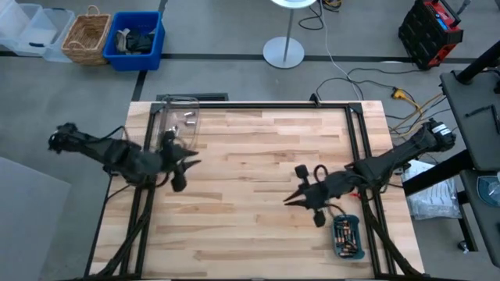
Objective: Sort batteries
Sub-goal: Return to Home Position
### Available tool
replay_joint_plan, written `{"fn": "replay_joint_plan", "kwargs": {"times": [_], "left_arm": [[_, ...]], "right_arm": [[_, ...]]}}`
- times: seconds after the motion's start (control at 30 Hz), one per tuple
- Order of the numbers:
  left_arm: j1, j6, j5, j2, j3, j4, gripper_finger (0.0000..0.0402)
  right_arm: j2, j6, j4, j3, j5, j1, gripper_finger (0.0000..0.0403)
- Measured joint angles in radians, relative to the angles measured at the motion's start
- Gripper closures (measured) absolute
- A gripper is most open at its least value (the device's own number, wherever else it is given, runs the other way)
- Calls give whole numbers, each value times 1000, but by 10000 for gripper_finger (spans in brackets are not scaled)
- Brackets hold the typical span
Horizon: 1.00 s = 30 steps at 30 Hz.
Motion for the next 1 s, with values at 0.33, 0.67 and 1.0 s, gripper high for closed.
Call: {"fn": "replay_joint_plan", "kwargs": {"times": [0.33,0.67,1.0], "left_arm": [[-393,-73,-426,-89,-60,-2,301],[-487,-159,-469,-168,-217,7,315],[-491,-86,-409,-360,-348,107,327]], "right_arm": [[-218,-26,22,-126,9,11,391],[-364,-48,175,-292,9,11,390],[-527,-95,190,-371,9,-18,390]]}}
